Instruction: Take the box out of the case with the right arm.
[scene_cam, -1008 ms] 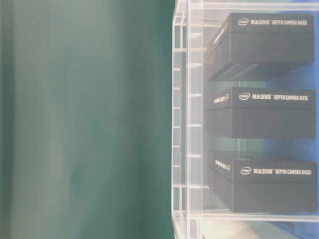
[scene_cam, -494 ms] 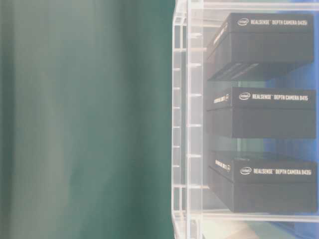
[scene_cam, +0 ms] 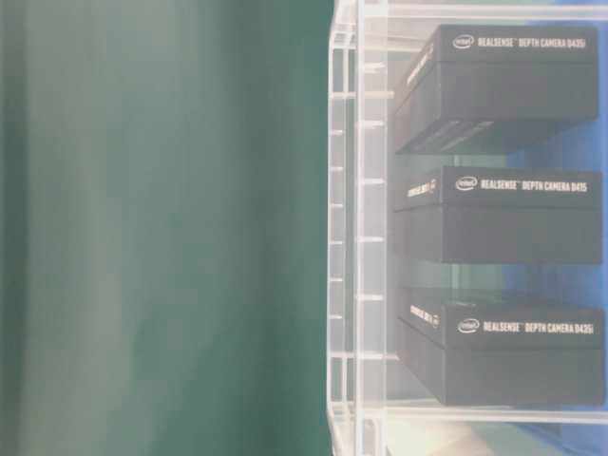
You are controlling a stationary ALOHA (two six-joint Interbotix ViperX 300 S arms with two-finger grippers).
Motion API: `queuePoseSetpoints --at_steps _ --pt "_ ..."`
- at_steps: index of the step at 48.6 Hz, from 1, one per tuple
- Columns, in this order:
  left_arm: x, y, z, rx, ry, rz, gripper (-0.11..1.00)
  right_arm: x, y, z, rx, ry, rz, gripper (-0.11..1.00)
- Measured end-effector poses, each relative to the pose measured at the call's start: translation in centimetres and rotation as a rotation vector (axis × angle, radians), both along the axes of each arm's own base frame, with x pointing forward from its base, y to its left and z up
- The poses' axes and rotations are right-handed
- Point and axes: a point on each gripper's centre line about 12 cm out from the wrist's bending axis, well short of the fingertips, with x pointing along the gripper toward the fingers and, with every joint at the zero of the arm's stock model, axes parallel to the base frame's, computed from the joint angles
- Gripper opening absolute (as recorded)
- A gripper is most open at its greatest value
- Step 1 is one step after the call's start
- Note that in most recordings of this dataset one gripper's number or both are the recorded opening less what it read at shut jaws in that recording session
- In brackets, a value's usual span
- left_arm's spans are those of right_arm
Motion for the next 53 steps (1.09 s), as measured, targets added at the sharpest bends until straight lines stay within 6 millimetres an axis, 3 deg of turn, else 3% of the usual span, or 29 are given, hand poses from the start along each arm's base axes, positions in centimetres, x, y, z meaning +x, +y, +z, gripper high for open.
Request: queuePoseSetpoints --at_steps 9,19,34,53 --pt "-1.0 -0.2 -1.3 -0.031 0.278 0.031 0.02 -1.2 0.0 -1.6 0.021 0.296 -0.034 0.00" --pt "-1.4 -0.5 -1.7 -0.039 0.443 0.043 0.02 -2.5 -0.3 -2.4 0.021 0.525 -0.086 0.00" --pt "-1.2 -0.6 -2.0 -0.037 0.469 0.042 0.02 -2.6 -0.5 -2.5 0.071 0.541 -0.245 0.00" --pt "-1.2 -0.6 -2.0 -0.039 0.472 0.043 0.02 -2.1 -0.7 -3.0 0.348 0.522 -0.874 0.00"
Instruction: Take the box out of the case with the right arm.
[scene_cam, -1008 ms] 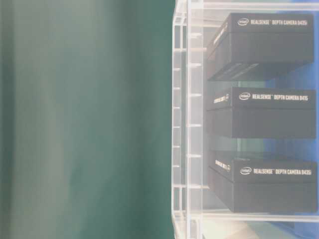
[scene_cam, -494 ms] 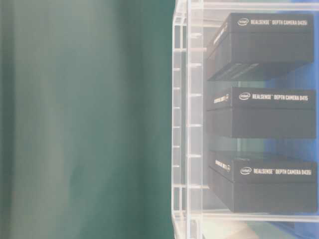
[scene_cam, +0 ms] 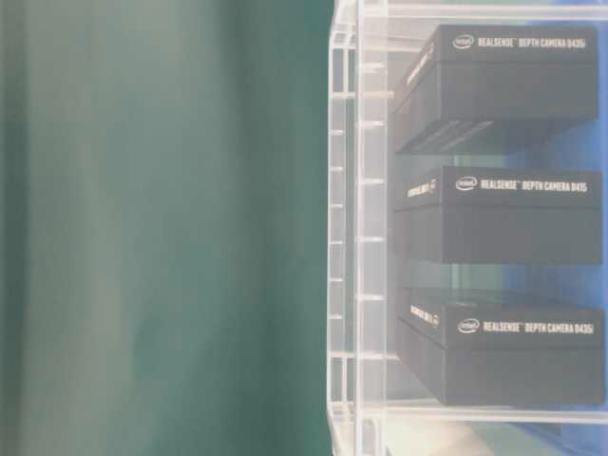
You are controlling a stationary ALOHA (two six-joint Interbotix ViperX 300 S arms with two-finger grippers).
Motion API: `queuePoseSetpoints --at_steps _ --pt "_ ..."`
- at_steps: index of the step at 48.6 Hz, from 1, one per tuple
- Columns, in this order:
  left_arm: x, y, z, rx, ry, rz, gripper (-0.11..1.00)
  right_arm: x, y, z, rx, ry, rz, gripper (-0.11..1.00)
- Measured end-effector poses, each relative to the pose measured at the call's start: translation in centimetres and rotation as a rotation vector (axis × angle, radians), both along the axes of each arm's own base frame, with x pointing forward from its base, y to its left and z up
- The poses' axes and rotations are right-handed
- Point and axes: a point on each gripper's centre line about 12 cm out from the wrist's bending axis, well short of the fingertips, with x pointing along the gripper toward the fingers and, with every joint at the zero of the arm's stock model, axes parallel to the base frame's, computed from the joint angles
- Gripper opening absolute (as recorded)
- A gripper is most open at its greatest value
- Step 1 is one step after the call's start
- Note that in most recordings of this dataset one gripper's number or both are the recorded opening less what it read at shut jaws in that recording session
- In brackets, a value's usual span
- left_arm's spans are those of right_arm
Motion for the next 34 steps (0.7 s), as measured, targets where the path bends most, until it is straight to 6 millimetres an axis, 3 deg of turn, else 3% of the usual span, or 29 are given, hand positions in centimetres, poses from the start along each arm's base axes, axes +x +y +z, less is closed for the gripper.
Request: queuePoseSetpoints --at_steps 6,17,34 --pt "0.0 0.0 0.0 0.000 0.000 0.002 0.02 0.1 0.0 0.1 0.016 -0.027 -0.119 0.00" --pt "0.0 0.0 0.0 0.000 0.000 0.002 0.02 1.0 -0.4 0.0 0.013 -0.081 -0.143 0.00" --pt "-0.1 0.0 0.0 0.000 0.000 0.000 0.02 1.9 -5.5 -1.1 -0.028 -0.042 -0.233 0.00"
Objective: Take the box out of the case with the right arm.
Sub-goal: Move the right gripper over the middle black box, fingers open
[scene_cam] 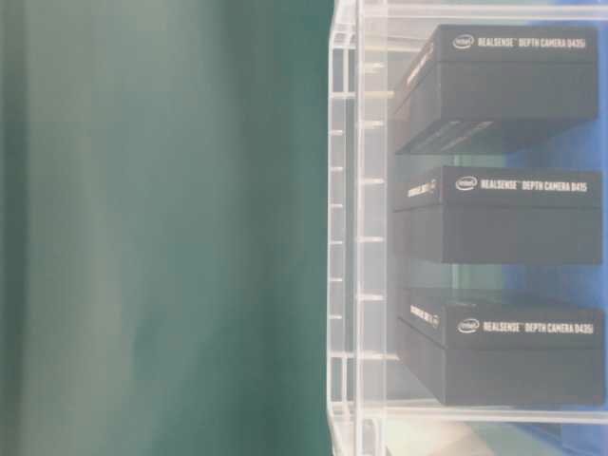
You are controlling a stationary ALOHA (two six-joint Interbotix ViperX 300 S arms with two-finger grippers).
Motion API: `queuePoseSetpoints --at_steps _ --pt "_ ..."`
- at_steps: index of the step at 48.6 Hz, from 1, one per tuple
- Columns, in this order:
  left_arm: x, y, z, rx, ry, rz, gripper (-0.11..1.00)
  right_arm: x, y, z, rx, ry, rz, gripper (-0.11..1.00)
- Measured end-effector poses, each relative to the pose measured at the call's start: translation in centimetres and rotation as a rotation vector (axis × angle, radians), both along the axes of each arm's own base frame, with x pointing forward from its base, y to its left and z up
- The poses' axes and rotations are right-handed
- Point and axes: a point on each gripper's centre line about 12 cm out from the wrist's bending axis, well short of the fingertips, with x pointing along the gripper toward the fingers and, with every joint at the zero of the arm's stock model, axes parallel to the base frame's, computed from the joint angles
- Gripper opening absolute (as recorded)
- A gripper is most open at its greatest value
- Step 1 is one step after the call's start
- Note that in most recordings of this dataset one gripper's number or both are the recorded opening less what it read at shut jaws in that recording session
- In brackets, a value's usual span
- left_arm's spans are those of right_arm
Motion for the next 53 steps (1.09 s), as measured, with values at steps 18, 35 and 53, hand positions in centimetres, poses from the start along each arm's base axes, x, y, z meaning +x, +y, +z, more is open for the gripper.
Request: queuePoseSetpoints --at_steps 18,35,53 --pt "-0.1 0.0 0.0 0.000 0.000 0.000 0.02 0.4 -3.2 -0.8 -0.021 -0.021 -0.071 0.00" --pt "-0.1 0.0 0.0 0.001 -0.002 -0.001 0.02 0.2 -3.4 -1.3 -0.015 -0.014 -0.104 0.29" --pt "-0.2 0.0 0.1 0.000 -0.003 -0.001 0.02 0.1 -3.5 -1.7 -0.007 -0.007 -0.166 0.92"
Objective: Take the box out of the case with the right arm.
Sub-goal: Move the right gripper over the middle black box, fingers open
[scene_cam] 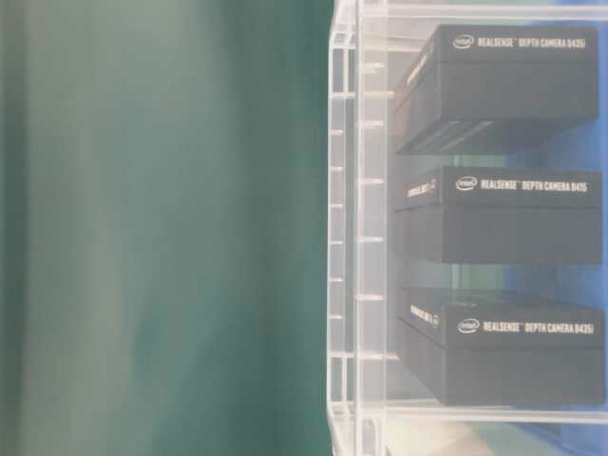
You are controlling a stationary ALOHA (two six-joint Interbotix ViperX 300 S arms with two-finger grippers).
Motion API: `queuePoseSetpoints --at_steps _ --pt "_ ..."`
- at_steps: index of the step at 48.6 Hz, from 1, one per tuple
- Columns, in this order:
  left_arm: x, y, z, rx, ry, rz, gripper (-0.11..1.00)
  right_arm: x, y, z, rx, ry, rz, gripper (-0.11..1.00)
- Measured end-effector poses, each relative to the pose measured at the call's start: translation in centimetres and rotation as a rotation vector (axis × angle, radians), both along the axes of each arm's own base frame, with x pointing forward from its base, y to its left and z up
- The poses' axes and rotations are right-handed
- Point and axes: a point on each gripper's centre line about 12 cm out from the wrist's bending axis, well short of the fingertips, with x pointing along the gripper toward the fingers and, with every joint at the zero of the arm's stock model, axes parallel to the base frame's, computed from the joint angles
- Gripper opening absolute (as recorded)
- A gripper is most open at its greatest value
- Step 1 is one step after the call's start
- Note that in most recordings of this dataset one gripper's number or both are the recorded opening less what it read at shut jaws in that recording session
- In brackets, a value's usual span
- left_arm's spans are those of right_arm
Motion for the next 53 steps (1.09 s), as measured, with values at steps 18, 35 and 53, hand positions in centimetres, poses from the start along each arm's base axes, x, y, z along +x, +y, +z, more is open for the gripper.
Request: queuePoseSetpoints --at_steps 18,35,53 --pt "-0.3 0.0 -0.1 0.003 0.026 -0.001 0.02 0.3 -0.1 -0.3 0.004 0.002 -0.011 0.92" --pt "-0.4 0.1 -0.2 0.005 0.037 0.000 0.02 4.2 -1.0 -0.9 -0.003 -0.017 0.017 0.92" --pt "-0.5 0.1 -0.2 0.006 0.040 -0.002 0.02 12.9 -1.4 -0.8 -0.002 -0.057 0.049 0.92"
